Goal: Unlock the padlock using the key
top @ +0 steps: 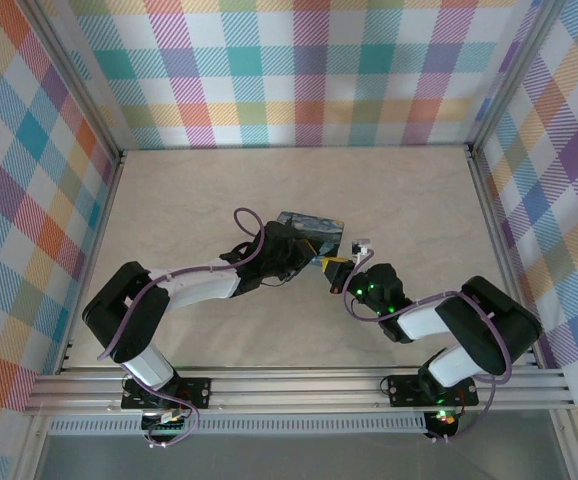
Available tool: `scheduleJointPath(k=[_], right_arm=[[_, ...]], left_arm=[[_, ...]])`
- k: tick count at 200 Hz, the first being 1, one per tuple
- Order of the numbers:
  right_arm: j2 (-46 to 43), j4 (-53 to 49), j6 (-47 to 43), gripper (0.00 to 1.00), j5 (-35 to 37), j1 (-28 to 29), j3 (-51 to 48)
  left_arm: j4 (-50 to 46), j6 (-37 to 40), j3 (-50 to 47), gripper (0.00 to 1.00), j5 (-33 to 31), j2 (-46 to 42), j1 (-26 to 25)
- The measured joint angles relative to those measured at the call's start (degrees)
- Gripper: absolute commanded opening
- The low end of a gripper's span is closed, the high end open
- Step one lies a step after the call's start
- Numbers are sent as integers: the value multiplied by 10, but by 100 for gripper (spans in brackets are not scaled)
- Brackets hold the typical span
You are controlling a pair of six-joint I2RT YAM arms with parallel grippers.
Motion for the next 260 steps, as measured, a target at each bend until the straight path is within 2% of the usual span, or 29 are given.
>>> scheduleJointPath(k=[260], right_arm=[[20,32,19,0,1,-7,-5]], left_arm=[[0,-4,0,18,3,0,0]])
